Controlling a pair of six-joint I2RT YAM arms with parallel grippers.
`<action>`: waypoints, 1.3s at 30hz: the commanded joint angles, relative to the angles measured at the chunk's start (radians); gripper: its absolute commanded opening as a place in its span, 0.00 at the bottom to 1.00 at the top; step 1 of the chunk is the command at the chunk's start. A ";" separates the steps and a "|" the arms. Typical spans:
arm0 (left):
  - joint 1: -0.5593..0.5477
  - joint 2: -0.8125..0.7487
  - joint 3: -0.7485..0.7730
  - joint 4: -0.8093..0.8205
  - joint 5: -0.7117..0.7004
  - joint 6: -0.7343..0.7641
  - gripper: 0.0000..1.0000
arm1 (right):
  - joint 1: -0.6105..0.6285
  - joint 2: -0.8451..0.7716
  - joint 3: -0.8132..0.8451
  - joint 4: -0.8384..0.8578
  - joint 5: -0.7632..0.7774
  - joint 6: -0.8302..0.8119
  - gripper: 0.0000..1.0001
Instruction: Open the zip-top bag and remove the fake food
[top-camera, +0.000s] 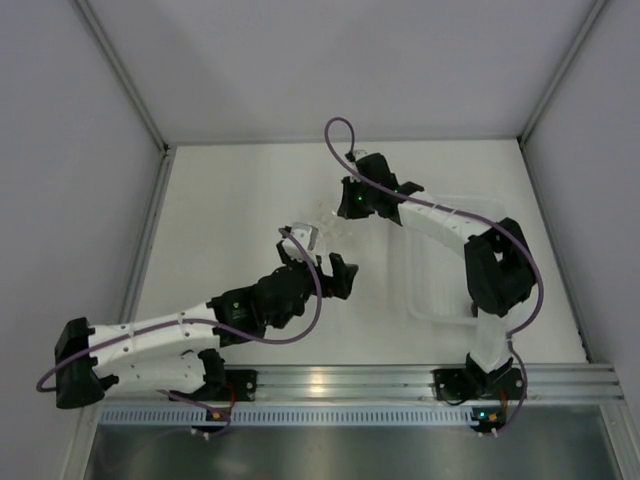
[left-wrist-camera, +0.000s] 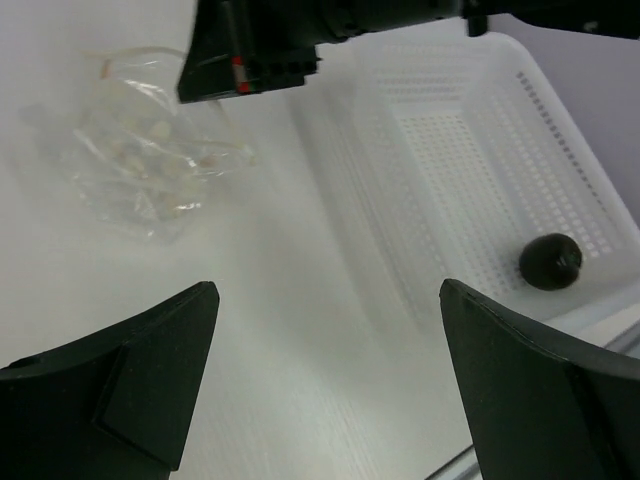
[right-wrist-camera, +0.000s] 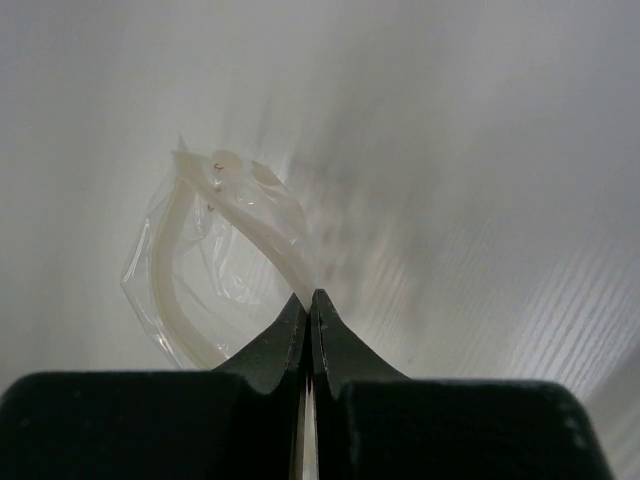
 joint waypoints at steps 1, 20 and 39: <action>0.001 -0.062 0.016 -0.226 -0.234 -0.090 0.98 | -0.018 0.033 0.089 0.077 -0.015 0.049 0.00; 0.386 -0.164 0.007 -0.485 0.003 -0.185 0.98 | -0.057 0.262 0.296 -0.073 -0.026 0.101 0.46; 0.792 -0.176 0.080 -0.591 0.175 -0.046 0.98 | -0.084 -0.372 -0.065 -0.136 0.243 -0.069 0.93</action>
